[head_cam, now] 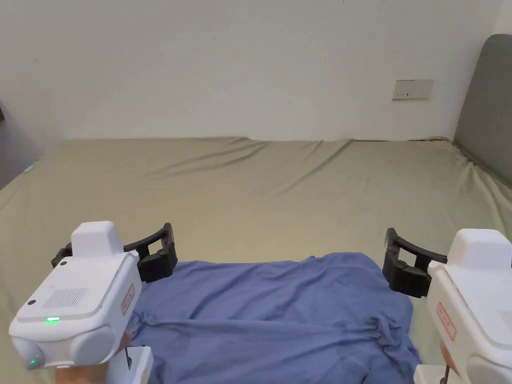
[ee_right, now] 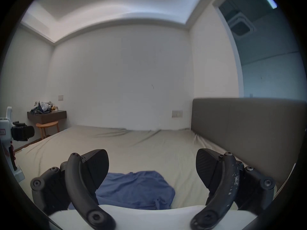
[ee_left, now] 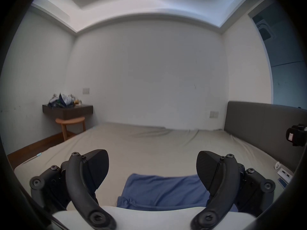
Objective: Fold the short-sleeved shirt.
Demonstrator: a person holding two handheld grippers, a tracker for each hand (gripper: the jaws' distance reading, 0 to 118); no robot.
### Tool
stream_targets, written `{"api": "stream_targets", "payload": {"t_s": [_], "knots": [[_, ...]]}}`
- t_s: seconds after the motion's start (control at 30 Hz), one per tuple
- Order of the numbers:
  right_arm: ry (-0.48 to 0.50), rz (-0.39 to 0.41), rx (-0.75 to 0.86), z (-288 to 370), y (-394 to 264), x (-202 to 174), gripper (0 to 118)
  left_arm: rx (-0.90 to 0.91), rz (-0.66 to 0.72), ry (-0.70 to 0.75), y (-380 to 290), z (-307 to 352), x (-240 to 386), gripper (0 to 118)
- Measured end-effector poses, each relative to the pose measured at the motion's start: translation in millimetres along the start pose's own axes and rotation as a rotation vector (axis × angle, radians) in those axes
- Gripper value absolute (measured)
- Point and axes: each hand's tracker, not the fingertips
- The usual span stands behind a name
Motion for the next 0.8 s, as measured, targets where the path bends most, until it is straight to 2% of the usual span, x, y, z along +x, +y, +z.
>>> {"api": "stream_targets", "payload": {"t_s": [0.07,0.1,0.13,0.17,0.2,0.23,0.27,0.33,0.5,0.6,0.73,0.8], "knots": [[-0.018,0.021,0.027,16,4,-3,107,0.061,-0.004,0.005,2,18,2,106],[-0.012,0.033,0.044,24,5,-4,103,0.083,-0.013,0.004,4,28,6,100],[-0.001,0.035,0.051,30,6,-4,94,0.093,-0.024,-0.001,3,36,8,88],[-0.003,0.042,0.059,38,9,-8,75,0.095,-0.031,-0.01,2,42,9,60],[-0.007,0.05,0.061,43,11,-9,52,0.093,-0.043,-0.023,2,46,10,24],[-0.007,0.059,0.065,45,12,-10,26,0.081,-0.053,-0.029,1,49,12,2],[-0.005,0.072,0.07,47,12,-9,3,0.068,-0.055,-0.025,-1,52,11,0],[-0.005,0.068,0.074,48,9,-9,2,0.042,-0.026,-0.088,-3,55,9,0],[0.0,0.064,0.07,46,8,-7,2,0.014,-0.068,-0.053,-2,54,9,0],[-0.005,0.06,0.061,43,6,-7,2,-0.119,-0.039,-0.048,-6,33,-2,0],[-0.007,0.046,0.03,33,0,-5,2,-0.326,0.02,-0.046,-48,-39,-49,0],[-0.01,0.044,0.01,26,-4,-3,2,-0.456,0.051,-0.038,-65,-50,-63,0]]}}
